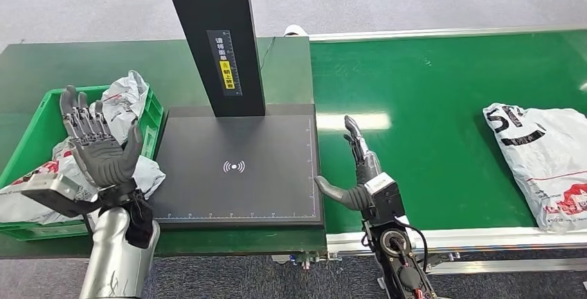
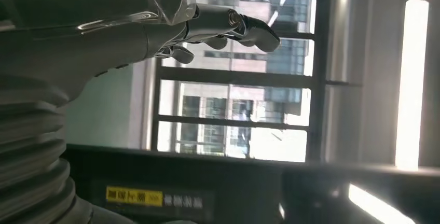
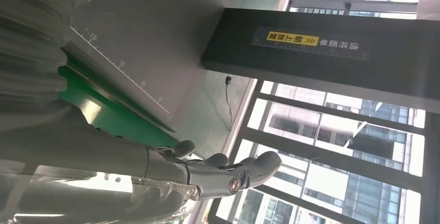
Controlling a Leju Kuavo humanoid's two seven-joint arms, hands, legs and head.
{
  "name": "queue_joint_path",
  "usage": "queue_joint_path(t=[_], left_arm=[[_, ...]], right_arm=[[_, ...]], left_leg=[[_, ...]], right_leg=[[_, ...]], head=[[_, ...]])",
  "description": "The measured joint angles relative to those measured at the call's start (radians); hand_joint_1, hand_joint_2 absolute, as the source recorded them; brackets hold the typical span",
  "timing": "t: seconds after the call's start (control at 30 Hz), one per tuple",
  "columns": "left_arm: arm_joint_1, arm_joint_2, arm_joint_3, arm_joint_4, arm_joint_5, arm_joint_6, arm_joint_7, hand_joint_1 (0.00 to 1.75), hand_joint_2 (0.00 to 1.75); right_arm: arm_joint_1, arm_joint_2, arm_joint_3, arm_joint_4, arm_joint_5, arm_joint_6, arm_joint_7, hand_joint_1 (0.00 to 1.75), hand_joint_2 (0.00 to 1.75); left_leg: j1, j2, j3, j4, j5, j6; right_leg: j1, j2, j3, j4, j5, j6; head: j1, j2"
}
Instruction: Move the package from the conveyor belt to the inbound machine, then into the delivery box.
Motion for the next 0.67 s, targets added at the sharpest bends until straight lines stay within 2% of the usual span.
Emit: queue_joint_path(t=[0.13, 0.3, 0.47, 0.67], left_arm=[[0.066, -0.021, -0.060, -0.136, -0.032, -0.012, 0.000, 0.00, 1.75], [0.111, -0.020, -0.131, -0.200, 0.006, -0.187, 0.000, 0.00, 1.75], [0.124, 0.009, -0.233, -0.160, -0.105, -0.373, 0.019, 0.00, 1.75], [0.125, 0.020, -0.315, -0.026, -0.197, -0.429, 0.043, 0.00, 1.75]], right_arm=[[0.000, -0.005, 0.000, 0.000, 0.000, 0.000, 0.000, 0.00, 1.75], [0.002, -0.011, 0.000, 0.000, -0.003, 0.000, 0.000, 0.00, 1.75], [0.012, -0.017, 0.000, -0.001, 0.003, 0.015, -0.007, 0.00, 1.75], [0.028, -0.017, 0.000, -0.010, 0.024, 0.032, -0.010, 0.00, 1.75]], left_leg=[[0.000, 0.000, 0.000, 0.000, 0.000, 0.000], [0.000, 0.000, 0.000, 0.000, 0.000, 0.000], [0.000, -0.001, 0.000, 0.000, 0.000, 0.000], [0.000, 0.000, 0.000, 0.000, 0.000, 0.000]], right_leg=[[0.000, 0.000, 0.000, 0.000, 0.000, 0.000], [0.000, 0.000, 0.000, 0.000, 0.000, 0.000], [0.000, 0.000, 0.000, 0.000, 0.000, 0.000], [0.000, 0.000, 0.000, 0.000, 0.000, 0.000]], head=[[0.000, 0.000], [0.000, 0.000], [0.000, 0.000], [0.000, 0.000]])
